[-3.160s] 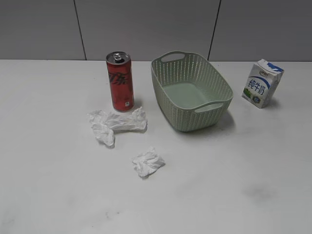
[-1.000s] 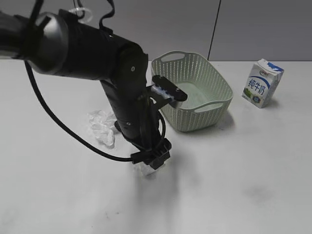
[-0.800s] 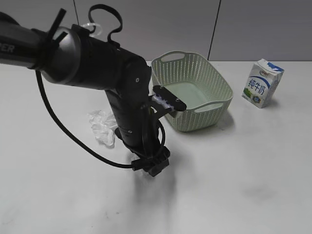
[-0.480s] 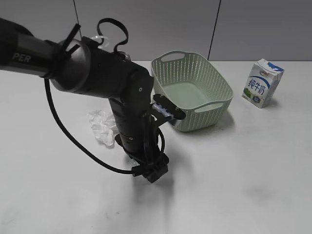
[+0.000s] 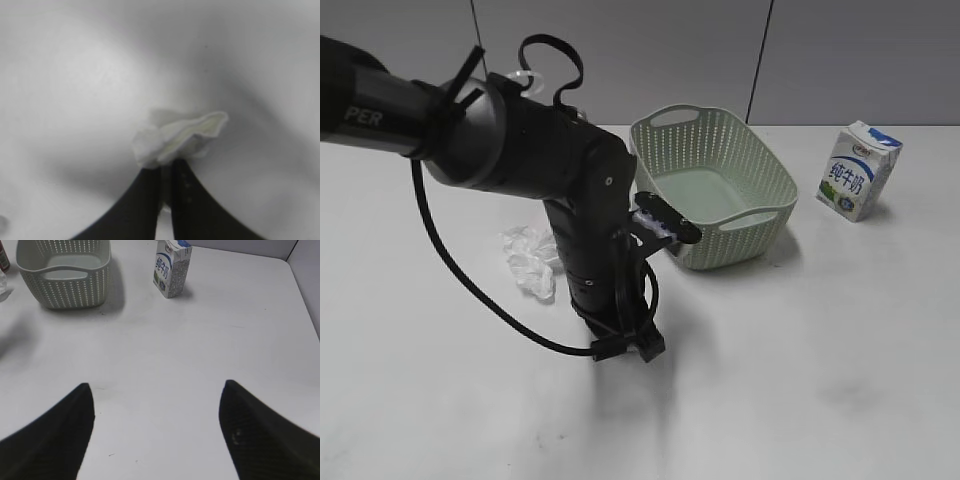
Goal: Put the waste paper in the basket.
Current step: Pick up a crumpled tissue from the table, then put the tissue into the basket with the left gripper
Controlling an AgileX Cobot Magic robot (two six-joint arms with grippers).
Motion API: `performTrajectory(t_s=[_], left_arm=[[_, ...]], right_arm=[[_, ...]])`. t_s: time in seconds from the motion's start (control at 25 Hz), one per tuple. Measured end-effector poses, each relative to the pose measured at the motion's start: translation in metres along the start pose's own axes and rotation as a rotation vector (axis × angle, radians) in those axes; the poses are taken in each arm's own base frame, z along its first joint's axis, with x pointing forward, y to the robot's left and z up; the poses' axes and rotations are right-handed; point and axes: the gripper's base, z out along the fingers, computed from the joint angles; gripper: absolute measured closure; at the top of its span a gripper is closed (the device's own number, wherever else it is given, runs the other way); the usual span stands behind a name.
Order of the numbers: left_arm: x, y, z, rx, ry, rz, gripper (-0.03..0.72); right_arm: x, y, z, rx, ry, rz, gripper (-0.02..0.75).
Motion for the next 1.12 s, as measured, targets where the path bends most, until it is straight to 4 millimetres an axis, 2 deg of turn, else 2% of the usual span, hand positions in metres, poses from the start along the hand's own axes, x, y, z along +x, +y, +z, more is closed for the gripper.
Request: performTrajectory(t_s=[0.08,0.24,0.32,0.52,0.64,0.8,0.88,0.96,1.12], left_arm=[[0.001,0.0,0.0,0.004,0.012,0.0,0.671],[0.003,-0.003,-0.013,0.013,0.026,0.004,0.683],[0.002,-0.005,-0.032,0.004,-0.015,0.01,0.684],[-0.009,-0.009,-0.097,-0.048,-0.207,0.034,0.684],[-0.028,-0.006,-0.134,-0.103,-0.369,0.049,0.684],[-0.058,0.002,-0.165,-0.175,-0.569,0.061,0.684],[-0.073,0.008,-0.167,-0.214,-0.65,0.071,0.684],[-0.086,0.013,-0.161,-0.247,-0.721,0.077,0.684],[-0.103,0.023,-0.127,-0.28,-0.783,0.077,0.682]], right_arm=[[0.0,0.0,0.0,0.0,0.0,0.0,0.149],[0.0,0.0,0.0,0.0,0.0,-0.001,0.149],[0.0,0.0,0.0,0.0,0.0,-0.001,0.149],[0.0,0.0,0.0,0.0,0.0,0.0,0.149],[0.0,0.0,0.0,0.0,0.0,0.0,0.149],[0.0,0.0,0.0,0.001,0.0,0.0,0.149],[0.0,0.0,0.0,0.001,0.0,0.0,0.149],[0.0,0.0,0.0,0.001,0.0,0.0,0.149],[0.0,0.0,0.0,0.001,0.0,0.0,0.149]])
